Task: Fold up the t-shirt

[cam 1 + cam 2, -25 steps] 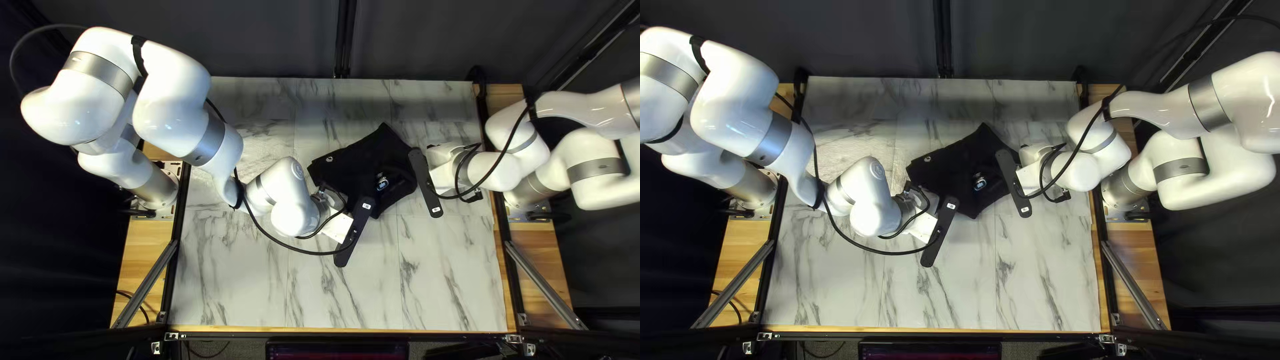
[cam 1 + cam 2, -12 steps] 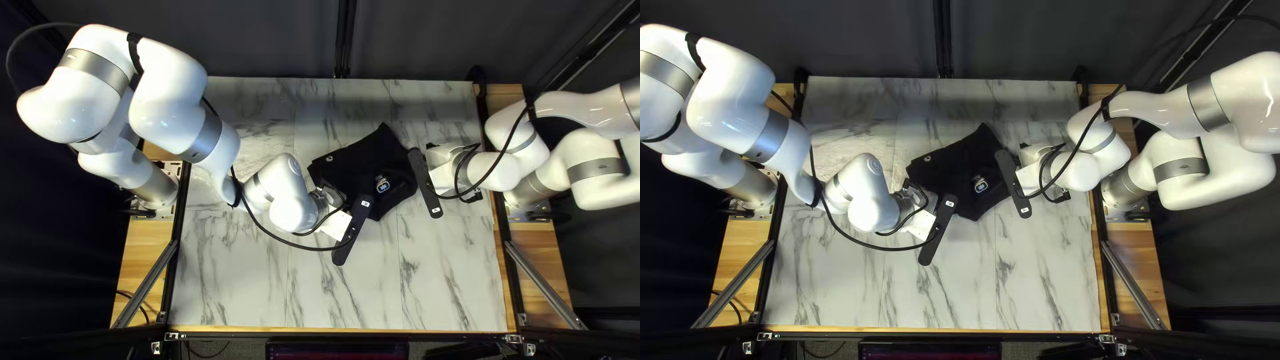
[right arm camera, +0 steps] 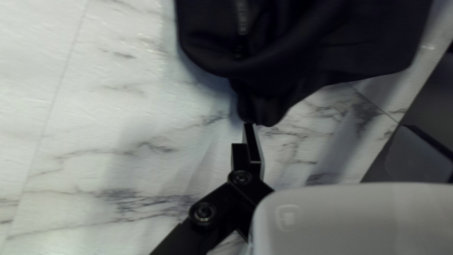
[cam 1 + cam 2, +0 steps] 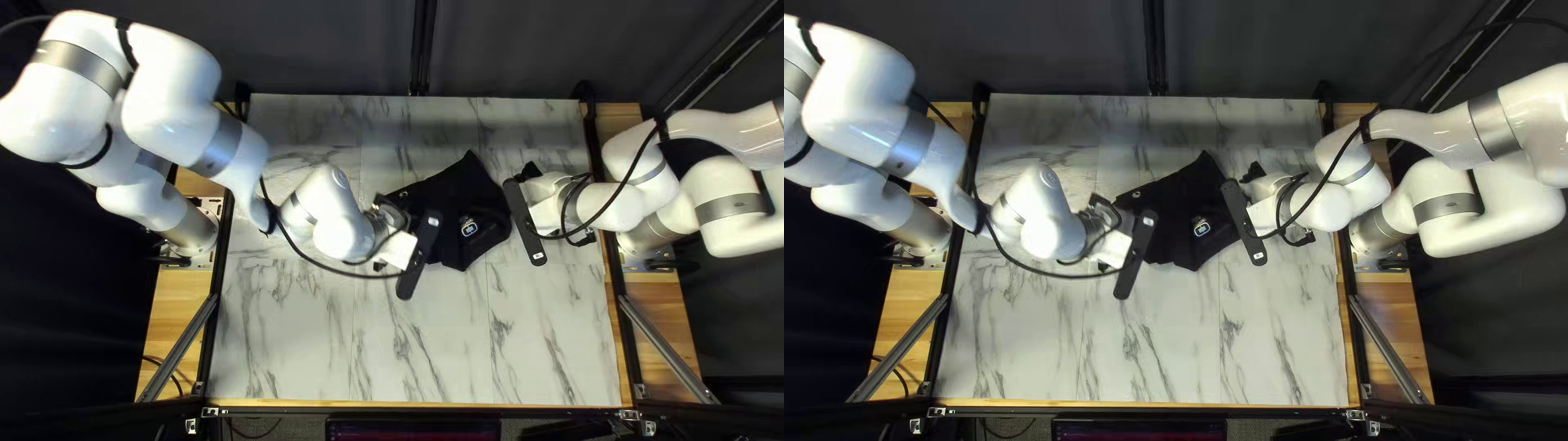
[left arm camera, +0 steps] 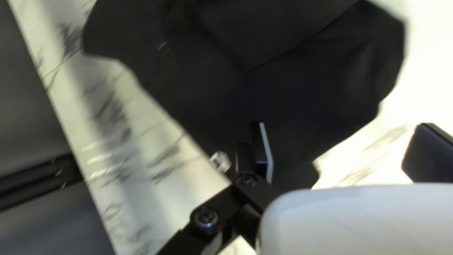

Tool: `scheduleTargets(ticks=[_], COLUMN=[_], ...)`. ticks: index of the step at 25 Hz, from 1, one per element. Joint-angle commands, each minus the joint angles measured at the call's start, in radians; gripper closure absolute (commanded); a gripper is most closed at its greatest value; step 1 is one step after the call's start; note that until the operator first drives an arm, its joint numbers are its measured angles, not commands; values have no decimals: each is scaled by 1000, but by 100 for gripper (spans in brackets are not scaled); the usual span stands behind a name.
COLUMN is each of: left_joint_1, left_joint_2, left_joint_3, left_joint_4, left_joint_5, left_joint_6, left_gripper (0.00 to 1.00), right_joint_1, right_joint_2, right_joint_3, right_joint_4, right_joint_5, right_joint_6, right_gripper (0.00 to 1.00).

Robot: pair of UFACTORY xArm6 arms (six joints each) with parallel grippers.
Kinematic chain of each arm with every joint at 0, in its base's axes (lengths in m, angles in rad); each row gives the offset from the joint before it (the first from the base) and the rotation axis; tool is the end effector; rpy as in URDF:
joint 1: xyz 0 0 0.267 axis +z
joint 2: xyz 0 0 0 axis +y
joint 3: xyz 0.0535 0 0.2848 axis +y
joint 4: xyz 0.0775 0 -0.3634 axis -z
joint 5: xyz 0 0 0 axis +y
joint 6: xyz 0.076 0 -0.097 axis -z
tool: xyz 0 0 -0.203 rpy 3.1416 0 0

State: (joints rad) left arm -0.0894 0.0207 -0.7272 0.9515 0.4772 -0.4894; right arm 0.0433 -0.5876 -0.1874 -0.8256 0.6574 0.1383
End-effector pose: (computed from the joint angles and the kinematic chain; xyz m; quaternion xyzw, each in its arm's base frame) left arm 0.5219 0.0107 0.0688 -0.9410 0.1971 -0.1704 0.2159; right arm 0.3389 -0.0759 0.0670 0.9278 0.2588 0.0775 0.2574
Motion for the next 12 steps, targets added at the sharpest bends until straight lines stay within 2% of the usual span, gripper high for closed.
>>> scheduleTargets(ticks=[1,2,5,9,12], left_joint_1=[72,88,127,185,221], left_joint_2=[-93,-115,-194,-352,-417], left_joint_3=[43,51,73,83,51], left_joint_4=[-25,-41,-125,-394,-589], left_joint_5=[18,18,27,83,158], left_joint_6=[73,98,204,494,692], left_gripper=[0,0,0,0,0], right_joint_1=[-86,-101,-156,-186,-196], right_joint_2=[-35,-46,-114,-217,-250], right_joint_3=[-52,-55,-77,-148,-206], right_joint_4=[62,81,217,434,535], right_joint_5=[4,2,18,136,226], right_joint_6=[-167,-199,-376,-589,-677], right_gripper=[0,0,0,0,0])
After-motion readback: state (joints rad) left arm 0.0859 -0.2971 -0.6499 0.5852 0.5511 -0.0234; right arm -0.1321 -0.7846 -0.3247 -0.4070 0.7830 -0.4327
